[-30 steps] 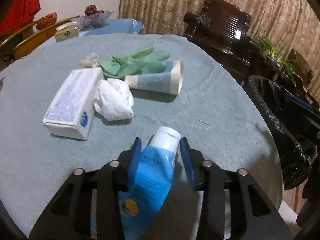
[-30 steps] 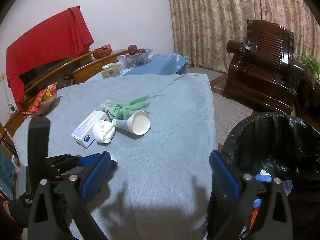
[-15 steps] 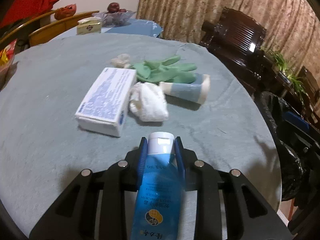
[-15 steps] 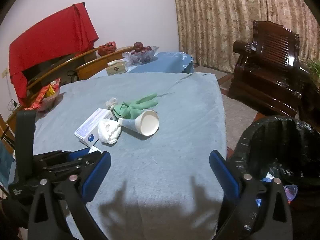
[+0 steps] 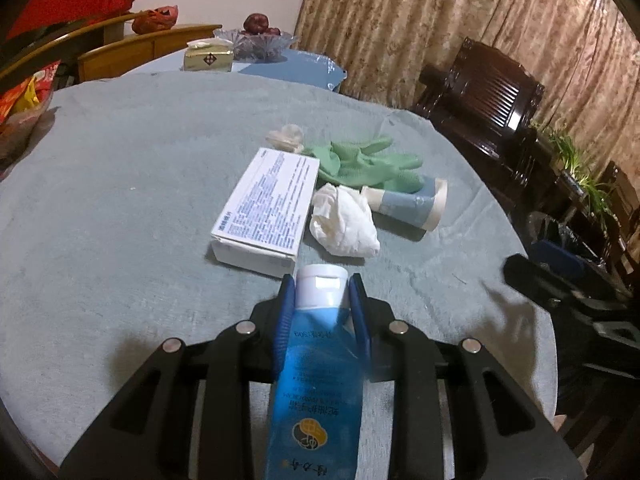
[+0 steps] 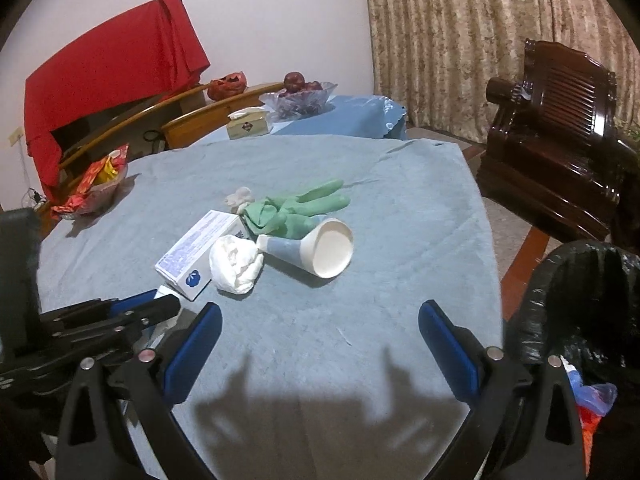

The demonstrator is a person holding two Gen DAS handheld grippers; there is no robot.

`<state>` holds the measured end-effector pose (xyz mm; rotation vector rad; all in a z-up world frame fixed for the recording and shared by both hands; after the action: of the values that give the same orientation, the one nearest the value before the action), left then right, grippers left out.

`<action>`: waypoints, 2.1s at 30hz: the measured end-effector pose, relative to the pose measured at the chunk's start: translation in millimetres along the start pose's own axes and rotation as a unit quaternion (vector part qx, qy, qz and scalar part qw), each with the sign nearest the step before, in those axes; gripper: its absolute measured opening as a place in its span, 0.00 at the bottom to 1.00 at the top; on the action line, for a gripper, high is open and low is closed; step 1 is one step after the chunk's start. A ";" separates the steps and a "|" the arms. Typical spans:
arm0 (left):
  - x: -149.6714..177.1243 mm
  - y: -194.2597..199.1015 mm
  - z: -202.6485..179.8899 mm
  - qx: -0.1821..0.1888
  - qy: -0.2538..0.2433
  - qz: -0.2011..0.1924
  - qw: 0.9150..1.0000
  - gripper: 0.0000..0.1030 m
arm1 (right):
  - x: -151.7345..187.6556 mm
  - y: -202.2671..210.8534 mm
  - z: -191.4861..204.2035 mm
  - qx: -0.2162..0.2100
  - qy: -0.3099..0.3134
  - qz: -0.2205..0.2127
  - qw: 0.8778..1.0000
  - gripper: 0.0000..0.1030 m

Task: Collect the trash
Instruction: 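Grasp the white cone-shaped paper cup with the right gripper, then carry the lotion bottle and paper cup over the trash bin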

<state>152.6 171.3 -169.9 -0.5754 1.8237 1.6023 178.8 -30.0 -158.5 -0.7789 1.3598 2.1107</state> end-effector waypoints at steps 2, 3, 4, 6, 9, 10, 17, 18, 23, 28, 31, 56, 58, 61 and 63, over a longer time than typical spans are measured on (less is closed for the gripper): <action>-1.6 3.0 3.1 -0.001 0.004 -0.005 1.000 0.26 | -0.7 -3.9 2.8 -0.001 0.002 0.001 1.000 0.94; -2.9 5.1 5.0 -0.003 0.007 -0.009 1.000 0.26 | -1.7 -6.4 4.3 -0.002 0.002 0.000 1.000 0.94; -3.7 5.9 6.4 -0.004 0.008 -0.010 1.000 0.26 | -2.7 -8.0 4.9 -0.002 0.001 0.000 1.000 0.94; -6.8 9.9 9.7 -0.008 0.010 -0.015 1.000 0.26 | -5.3 -12.3 6.8 -0.003 0.001 0.000 1.000 0.94; -11.4 14.4 16.6 -0.016 0.012 -0.021 1.000 0.26 | -9.7 -17.5 10.2 -0.003 0.002 -0.002 1.000 0.93; -13.5 15.9 20.0 -0.021 0.013 -0.024 0.999 0.26 | -11.7 -19.9 11.3 -0.004 0.002 -0.003 1.000 0.93; -29.5 14.7 35.4 -0.032 0.014 -0.034 0.999 0.26 | -29.9 -45.2 10.1 0.007 0.001 -0.006 1.000 0.89; -31.8 13.0 36.1 -0.032 0.013 -0.035 0.999 0.26 | -32.0 -49.4 9.9 0.008 0.003 -0.005 1.000 0.88; -42.5 0.7 36.1 -0.029 0.011 -0.035 0.999 0.26 | -35.3 -75.3 4.0 0.014 0.009 0.016 1.000 0.87; -48.6 -8.7 33.5 -0.025 0.006 -0.032 0.999 0.26 | -38.3 -94.3 0.1 0.007 0.014 0.040 0.999 0.87; -49.5 -13.2 32.0 -0.025 0.006 -0.029 0.999 0.26 | -37.0 -103.7 -1.9 -0.003 0.014 0.061 0.998 0.88; -60.7 -2.3 -6.2 0.004 -0.015 -0.043 0.999 0.26 | -27.9 -32.8 -14.6 -0.034 -0.010 0.045 0.998 0.54; -61.5 -1.1 -13.3 0.009 -0.019 -0.044 0.999 0.26 | -29.4 -22.6 -18.5 -0.033 -0.014 0.038 0.999 0.54; -64.0 1.8 -24.5 0.017 -0.025 -0.048 0.998 0.26 | -31.5 -9.2 -23.0 -0.031 -0.018 0.027 0.999 0.54; -66.3 4.0 -32.5 0.022 -0.030 -0.050 0.998 0.26 | -33.6 3.2 -26.3 -0.028 -0.017 0.014 0.999 0.54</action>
<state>190.7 134.4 -118.4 -0.5840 1.7536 1.4944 205.4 -59.0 -141.8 -0.7459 1.3066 2.1814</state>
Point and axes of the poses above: each gripper's, at about its wrist camera, not at the fingertips, and y roughly against the way its jaws point, z to its left, x to its underside, the point moved 3 cm from there along -y, roughly the way its jaws point, and after that the axes turned 15 degrees about -y, right-handed, at the moved point
